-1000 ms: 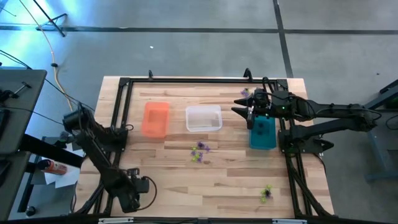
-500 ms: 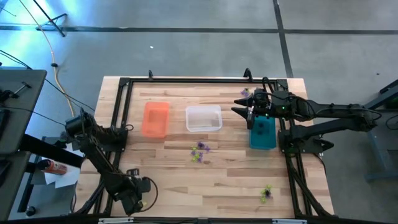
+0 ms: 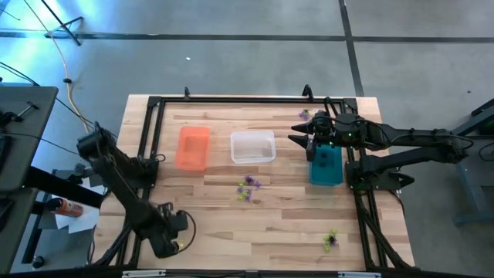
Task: Sort Halloween decoration
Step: Put the black spider toy into the blue bin
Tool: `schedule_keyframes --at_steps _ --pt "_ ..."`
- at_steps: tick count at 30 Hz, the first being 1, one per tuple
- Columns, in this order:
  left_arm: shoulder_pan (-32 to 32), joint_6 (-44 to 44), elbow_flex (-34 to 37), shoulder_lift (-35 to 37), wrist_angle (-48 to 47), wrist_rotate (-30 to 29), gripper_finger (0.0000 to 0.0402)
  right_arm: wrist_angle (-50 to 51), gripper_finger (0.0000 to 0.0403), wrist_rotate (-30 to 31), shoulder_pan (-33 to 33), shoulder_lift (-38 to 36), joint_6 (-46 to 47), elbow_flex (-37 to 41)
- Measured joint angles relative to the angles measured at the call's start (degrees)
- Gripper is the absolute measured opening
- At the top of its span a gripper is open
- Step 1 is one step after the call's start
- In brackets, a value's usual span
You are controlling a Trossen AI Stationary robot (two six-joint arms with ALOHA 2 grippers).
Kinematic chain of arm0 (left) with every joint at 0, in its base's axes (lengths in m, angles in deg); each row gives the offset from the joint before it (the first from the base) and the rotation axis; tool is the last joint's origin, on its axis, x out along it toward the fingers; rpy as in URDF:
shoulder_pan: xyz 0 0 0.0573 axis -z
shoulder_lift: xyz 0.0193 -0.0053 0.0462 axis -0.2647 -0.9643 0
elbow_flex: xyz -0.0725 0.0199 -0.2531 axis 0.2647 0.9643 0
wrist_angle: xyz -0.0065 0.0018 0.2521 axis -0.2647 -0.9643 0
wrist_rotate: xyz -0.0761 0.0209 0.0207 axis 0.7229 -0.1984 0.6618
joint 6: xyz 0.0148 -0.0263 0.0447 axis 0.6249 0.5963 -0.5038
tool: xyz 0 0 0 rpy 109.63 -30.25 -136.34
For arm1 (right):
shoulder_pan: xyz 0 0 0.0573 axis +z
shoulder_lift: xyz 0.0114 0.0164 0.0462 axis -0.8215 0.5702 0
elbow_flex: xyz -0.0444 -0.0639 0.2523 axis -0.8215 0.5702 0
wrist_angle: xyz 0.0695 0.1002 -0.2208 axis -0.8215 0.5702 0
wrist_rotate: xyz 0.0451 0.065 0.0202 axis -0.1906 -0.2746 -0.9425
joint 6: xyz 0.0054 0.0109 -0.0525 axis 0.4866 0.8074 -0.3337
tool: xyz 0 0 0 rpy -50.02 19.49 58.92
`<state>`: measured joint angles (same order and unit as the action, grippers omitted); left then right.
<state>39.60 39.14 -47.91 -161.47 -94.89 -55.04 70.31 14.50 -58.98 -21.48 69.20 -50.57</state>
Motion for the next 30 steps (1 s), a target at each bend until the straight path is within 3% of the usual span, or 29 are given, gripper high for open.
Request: schedule_keyframes --at_steps 7,11,14,17,21,26,30 --pt "-9.32 -11.34 -0.11 14.67 -1.95 -9.64 0.0 -0.13 0.0183 0.0 0.0 0.0 0.01 0.0" --pt "-18.95 -22.43 -0.15 22.13 1.4 -15.66 0.0 -0.22 0.0183 -0.02 0.0 0.0 2.23 0.0" --pt "-28.03 -34.15 -0.17 25.88 7.95 -16.51 0.0 -1.33 0.0183 -0.03 0.0 0.0 4.05 0.0" --pt "-37.55 -46.86 -0.2 27.48 17.67 -13.81 0.0 -3.79 0.0183 -0.04 -0.02 0.0 3.7 0.0" --pt "-49.05 -57.41 -0.24 26.59 32.66 -4.4 0.0 -9.29 0.0183 -0.79 -0.02 0.0 0.86 0.0" --pt "-58.96 -59.97 -0.28 22.19 49.76 7.72 0.0 -16.09 0.0183 -3.38 0.02 0.56 -6.58 -0.09" --pt "-61.91 -59.26 -0.26 18.74 55.05 11.99 0.0 -18.01 0.0183 -5.24 0.02 1.62 -11.11 -0.09"
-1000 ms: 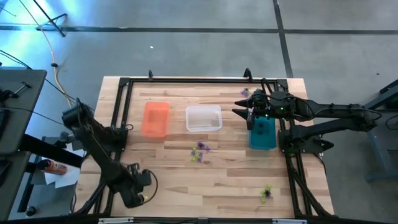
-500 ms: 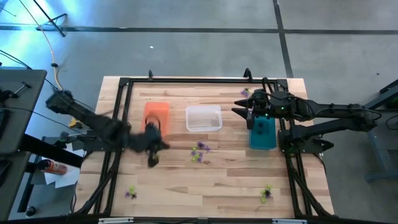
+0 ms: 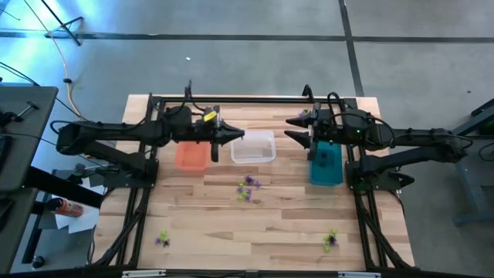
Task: Sort Halloween decoration
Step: Put the black spider toy into the blue bin
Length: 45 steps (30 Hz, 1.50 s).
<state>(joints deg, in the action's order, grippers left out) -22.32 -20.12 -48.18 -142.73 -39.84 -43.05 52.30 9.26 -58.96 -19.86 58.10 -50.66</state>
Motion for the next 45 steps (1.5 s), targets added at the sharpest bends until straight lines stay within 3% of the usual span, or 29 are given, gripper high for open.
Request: schedule_keyframes --at_steps 10,16,22,26,33,41,45 --pt "0.73 0.23 0.07 -1.8 3.63 -0.09 0.0 -1.88 0.0183 -0.25 0.02 1.8 1.45 0.0" --pt "0.71 1.33 0.04 -2.52 9.2 -5.19 0.0 -8.56 0.0183 0.5 2.02 9.72 -1.15 -1.14" --pt "0.82 5.81 0.04 -3.49 10.3 -14.31 0.0 -8.77 0.0183 15.57 4.71 20.79 -9.83 -8.38" --pt "0.89 6.16 0.04 -3.76 10.69 -17.05 0.0 -8.63 0.0183 23.3 5.29 26.06 -11.37 -12.43" --pt "0.91 6.16 0.04 -3.74 11.36 -18.73 0.0 -8.46 0.0183 20.3 5.51 33.02 -10.22 -18.84" --pt "1.08 6.12 -0.02 -3.7 11.06 -18.83 0.0 -8.4 0.0177 27.02 5.55 35.32 -10.32 -22.12" --pt "1.08 6.11 -0.02 -3.7 11.01 -18.83 0.0 -8.49 0.0158 27.58 5.55 34.85 -10.33 -22.32"
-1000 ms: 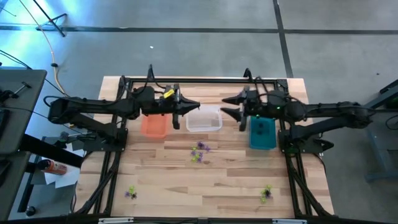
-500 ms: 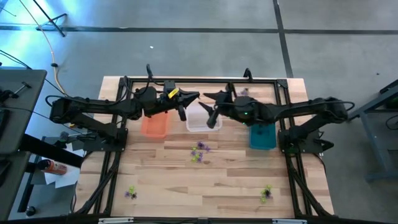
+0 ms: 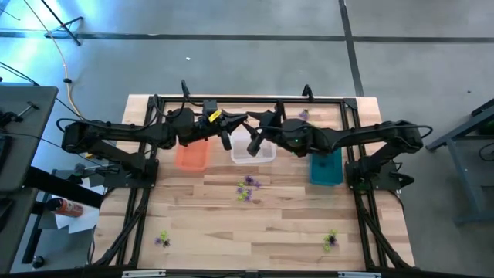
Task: Sort Halloween decoration
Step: Put the black spider toy into the blue bin
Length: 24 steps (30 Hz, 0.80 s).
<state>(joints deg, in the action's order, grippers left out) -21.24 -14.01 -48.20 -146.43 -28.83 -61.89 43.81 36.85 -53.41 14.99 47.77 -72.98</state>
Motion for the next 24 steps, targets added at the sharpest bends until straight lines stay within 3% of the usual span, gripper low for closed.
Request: schedule_keyframes --at_steps 10,16,24 --pt "-0.02 -0.45 0.0 0.0 -0.09 0.0 0.0 0.21 0.0091 -0.85 0.09 -0.03 1.67 0.02" --pt "-0.02 -0.47 0.0 0.0 -0.04 -0.06 0.0001 1.14 0.001 -0.79 0.09 -0.03 2.08 0.02" --pt "-0.74 -2.64 0.09 2.09 -3.67 0.16 0.0027 2.88 0.0006 -0.85 0.11 -0.79 1.06 0.13"
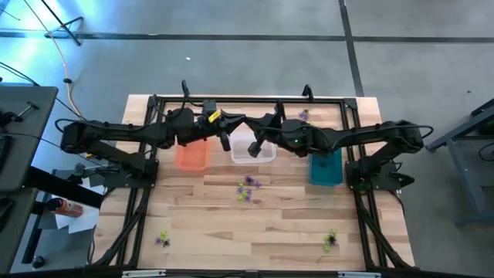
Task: Sort Halloween decoration
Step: Put the black spider toy into the blue bin
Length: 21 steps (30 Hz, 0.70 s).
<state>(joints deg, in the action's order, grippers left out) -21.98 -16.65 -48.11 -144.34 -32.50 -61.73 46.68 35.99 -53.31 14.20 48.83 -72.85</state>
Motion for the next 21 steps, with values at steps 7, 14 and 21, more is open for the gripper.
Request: schedule_keyframes --at_steps 7,14,21 --pt "-2.34 -0.47 -0.02 9.31 -16.06 -3.02 0.0109 14.85 0.0002 0.38 -0.61 -6.66 -0.58 0.0" --pt "-2.29 -0.35 -0.02 15.05 -30.14 -4.76 0.0162 37.46 0.0001 5.12 -0.7 -16.9 5.89 0.64" --pt "-0.26 3.02 5.84 17.21 -28.28 -5.22 0.0176 54.14 0.0001 10.8 3.04 -30.0 23.76 7.51"
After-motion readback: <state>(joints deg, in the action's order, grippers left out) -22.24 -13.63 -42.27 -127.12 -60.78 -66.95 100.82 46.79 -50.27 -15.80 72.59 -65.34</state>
